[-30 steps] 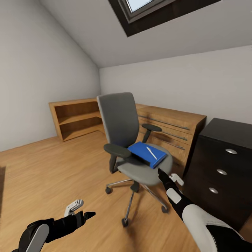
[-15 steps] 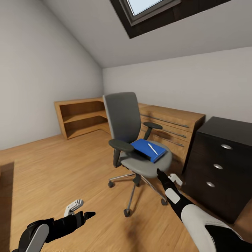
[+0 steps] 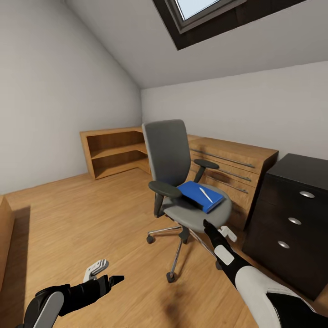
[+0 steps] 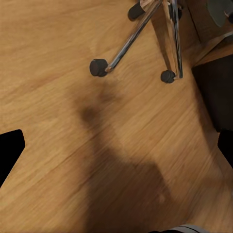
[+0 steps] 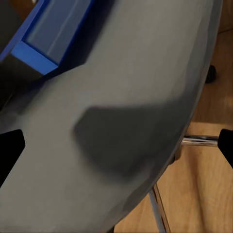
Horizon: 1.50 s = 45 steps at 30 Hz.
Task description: In the bedroom, organize the workspace by keeping the computer under the desk, ensuring the monitor is on the desk, placing the keyboard on the desk next to the monitor, placing the mouse on the desk next to the keyboard, moving the folder from the swivel chair onto the desk next to the mouse, stacking the notebook on top of the folder with the pen on top of the notebook, and positioning the swivel chair next to the desk.
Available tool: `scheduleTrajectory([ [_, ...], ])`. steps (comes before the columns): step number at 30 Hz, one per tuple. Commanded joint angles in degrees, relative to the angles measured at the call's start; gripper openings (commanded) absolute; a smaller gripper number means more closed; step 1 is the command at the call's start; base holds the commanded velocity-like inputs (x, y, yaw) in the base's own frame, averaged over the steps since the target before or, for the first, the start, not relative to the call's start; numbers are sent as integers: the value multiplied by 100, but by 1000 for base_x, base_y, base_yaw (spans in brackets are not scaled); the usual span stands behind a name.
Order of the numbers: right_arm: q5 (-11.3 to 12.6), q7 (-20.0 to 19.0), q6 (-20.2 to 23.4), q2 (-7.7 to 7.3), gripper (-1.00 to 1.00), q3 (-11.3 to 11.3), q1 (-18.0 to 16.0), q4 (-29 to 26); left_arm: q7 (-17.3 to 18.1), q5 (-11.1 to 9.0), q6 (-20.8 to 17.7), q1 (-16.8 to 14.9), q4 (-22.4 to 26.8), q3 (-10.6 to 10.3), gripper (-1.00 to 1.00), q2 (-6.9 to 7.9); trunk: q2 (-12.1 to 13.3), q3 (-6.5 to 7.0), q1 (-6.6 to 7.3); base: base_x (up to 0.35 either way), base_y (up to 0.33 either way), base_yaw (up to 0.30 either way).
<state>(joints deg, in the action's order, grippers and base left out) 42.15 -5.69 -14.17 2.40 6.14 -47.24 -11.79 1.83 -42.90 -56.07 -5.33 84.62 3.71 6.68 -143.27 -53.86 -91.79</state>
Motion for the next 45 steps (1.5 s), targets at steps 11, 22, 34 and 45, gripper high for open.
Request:
scheduleTrajectory([
  [11,47,-64,18,26,100,38,-5,194,19,10,-27,-3,2,7,100,0,-2,-6,1,0,0,0],
  [22,47,-60,12,76,100,48,-5,249,25,4,-27,-3,2,7,100,0,-2,-6,1,59,0,0],
  [34,47,-64,3,68,100,54,-5,248,28,1,-27,-3,7,7,100,0,-2,-6,1,318,0,0],
  [45,40,-64,2,74,100,48,-5,248,28,1,-27,-3,11,7,100,-2,-2,-6,1,323,91,0],
])
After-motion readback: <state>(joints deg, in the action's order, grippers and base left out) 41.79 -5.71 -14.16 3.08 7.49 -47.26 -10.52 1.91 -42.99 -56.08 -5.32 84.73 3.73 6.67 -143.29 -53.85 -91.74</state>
